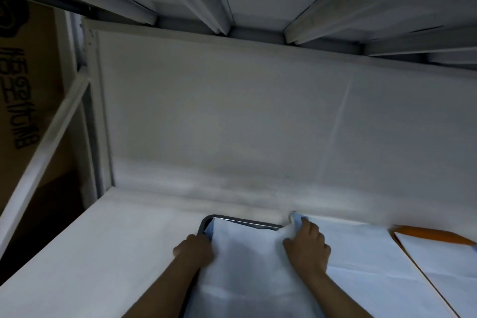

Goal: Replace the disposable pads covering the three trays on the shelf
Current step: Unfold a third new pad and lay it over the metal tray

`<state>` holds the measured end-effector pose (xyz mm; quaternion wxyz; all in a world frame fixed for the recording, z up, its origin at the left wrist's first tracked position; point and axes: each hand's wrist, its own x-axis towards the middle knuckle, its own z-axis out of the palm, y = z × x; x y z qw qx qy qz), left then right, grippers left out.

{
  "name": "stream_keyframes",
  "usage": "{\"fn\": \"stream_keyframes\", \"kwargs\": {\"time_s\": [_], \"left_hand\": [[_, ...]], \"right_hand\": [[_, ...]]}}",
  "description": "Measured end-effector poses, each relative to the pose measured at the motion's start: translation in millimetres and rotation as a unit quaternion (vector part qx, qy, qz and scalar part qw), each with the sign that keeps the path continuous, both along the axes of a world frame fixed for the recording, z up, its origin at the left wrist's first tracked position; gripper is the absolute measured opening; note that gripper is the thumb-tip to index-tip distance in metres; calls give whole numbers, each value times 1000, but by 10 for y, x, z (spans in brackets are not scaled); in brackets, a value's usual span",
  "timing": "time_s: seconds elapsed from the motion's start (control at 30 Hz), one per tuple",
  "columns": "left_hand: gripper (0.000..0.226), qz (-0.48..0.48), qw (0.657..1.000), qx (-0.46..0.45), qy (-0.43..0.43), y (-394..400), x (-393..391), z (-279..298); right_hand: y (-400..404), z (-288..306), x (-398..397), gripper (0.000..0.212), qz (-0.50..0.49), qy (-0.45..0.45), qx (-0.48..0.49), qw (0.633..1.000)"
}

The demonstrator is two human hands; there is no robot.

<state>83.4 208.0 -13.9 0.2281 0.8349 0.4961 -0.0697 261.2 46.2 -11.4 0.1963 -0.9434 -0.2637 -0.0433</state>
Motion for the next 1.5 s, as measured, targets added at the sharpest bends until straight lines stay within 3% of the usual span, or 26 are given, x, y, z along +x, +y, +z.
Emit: {"fn": "stream_keyframes", "kwargs": {"time_s": [0.07,0.13,0.23,0.33,0.5,0.63,0.7,0.77,0.83,0.9,0.97,1.03,1.13,1.27,1.4,1.5], "left_hand": [[51,1,1000,-20,-13,3,-22,16],[50,15,999,-17,-43,5,-9,0],[47,48,994,41,-94,12,49,-8],[42,70,990,33,-118,36,157,-56],[36,95,988,38,-115,40,230,-91],[54,87,955,-86,-271,153,167,-157],[43,100,943,-64,-310,168,136,-151],[35,120,944,-28,-306,163,84,-159],[26,105,952,118,-264,151,50,-186],[18,63,953,182,-234,86,44,-137],[6,53,958,145,-242,125,51,-128],[19,42,962,83,-257,172,91,-128],[19,51,951,4,-304,239,138,-140],[49,39,946,-59,-317,321,155,-115],[17,36,967,22,-253,360,161,-147],[27,27,964,109,-242,338,163,-196]], "right_hand": [[12,-24,-17,67,1,110,35,993],[18,-70,-37,61,-4,151,89,985],[2,-107,-31,47,4,132,100,986],[-27,-109,-10,34,15,73,67,995],[19,-80,-6,32,37,67,20,997],[61,-52,-53,16,37,93,7,995],[58,-32,-97,8,21,122,39,992],[75,-14,-106,6,-2,163,95,982],[97,13,-117,7,-19,190,137,972],[118,24,-121,15,-26,198,150,968],[128,21,-134,23,-35,196,151,968],[137,24,-153,27,-38,184,142,972],[159,15,-168,33,-30,152,121,980],[183,-18,-166,39,-14,103,97,990],[249,-5,-139,35,9,62,22,998],[286,-40,-137,34,16,36,-30,999]]}}
